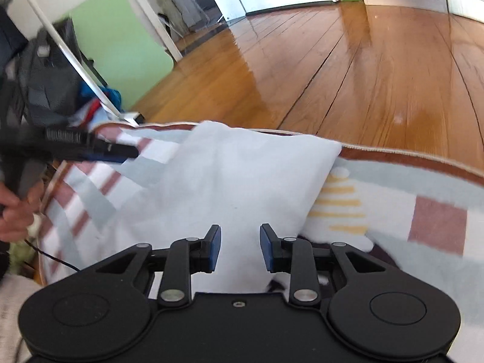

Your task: Fold clothes

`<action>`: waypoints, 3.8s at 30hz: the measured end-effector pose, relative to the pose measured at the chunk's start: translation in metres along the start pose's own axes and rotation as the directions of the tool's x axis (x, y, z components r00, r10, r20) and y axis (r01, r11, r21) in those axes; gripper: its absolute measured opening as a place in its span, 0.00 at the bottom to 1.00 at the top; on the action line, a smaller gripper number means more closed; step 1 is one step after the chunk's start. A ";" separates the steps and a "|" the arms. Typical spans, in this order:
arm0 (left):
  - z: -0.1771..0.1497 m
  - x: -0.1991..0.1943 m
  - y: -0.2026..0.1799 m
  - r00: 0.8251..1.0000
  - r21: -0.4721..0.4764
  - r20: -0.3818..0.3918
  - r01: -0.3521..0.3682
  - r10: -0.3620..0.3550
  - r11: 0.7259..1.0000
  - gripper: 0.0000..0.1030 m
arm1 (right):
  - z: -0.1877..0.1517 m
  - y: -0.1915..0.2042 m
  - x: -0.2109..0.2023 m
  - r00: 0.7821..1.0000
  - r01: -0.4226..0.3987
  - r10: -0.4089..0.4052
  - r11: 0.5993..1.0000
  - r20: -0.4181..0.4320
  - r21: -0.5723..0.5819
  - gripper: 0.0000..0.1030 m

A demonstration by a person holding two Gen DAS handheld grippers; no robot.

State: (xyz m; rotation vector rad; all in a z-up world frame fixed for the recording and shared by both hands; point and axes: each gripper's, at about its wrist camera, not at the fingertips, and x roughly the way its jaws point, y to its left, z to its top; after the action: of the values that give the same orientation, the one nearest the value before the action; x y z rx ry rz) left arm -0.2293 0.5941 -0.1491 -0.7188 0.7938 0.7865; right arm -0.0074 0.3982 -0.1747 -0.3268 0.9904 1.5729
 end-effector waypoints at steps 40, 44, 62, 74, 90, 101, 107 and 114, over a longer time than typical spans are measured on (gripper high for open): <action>-0.023 0.078 0.065 0.985 -0.202 -0.090 0.126 -0.147 0.971 0.38 | 0.008 -0.081 0.081 0.988 -0.155 0.141 0.866 0.064 0.476 0.73; -0.024 0.062 0.041 0.996 -0.053 -0.057 0.072 -0.075 0.996 0.28 | 0.012 -0.062 0.074 0.983 -0.158 0.104 0.906 0.154 0.393 0.26; -0.027 0.063 -0.104 0.998 0.298 -0.057 0.015 0.002 0.955 0.54 | -0.050 -0.085 -0.096 0.709 0.593 -0.686 0.706 0.164 0.388 0.44; -0.055 0.068 -0.020 0.916 -0.253 -0.289 0.207 -0.278 0.945 0.76 | -0.101 -0.099 -0.059 0.994 0.059 -0.104 0.681 0.017 0.730 0.66; -0.090 0.081 -0.047 0.798 -0.465 -0.335 0.322 -0.501 0.825 0.80 | -0.089 -0.077 -0.025 0.956 -0.267 0.228 0.413 0.186 0.871 0.23; -0.117 0.084 -0.036 0.770 -0.738 -0.170 0.314 -0.615 0.598 0.88 | -0.042 -0.062 -0.037 0.957 -0.275 0.209 0.450 0.200 0.850 0.23; -0.108 0.100 -0.041 0.792 -0.766 -0.061 0.353 -0.608 0.537 0.42 | -0.051 -0.061 -0.034 0.942 -0.325 0.219 0.414 0.253 0.850 0.23; -0.081 0.077 -0.064 0.877 -0.520 -0.004 0.408 -0.480 0.750 0.16 | -0.067 -0.061 -0.056 0.974 -0.227 0.127 0.647 0.190 0.728 0.44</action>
State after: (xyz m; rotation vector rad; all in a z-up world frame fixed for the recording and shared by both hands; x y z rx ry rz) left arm -0.1684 0.5220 -0.2370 -1.3977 0.4954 0.5019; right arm 0.0430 0.3079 -0.2012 0.4630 1.5117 1.1917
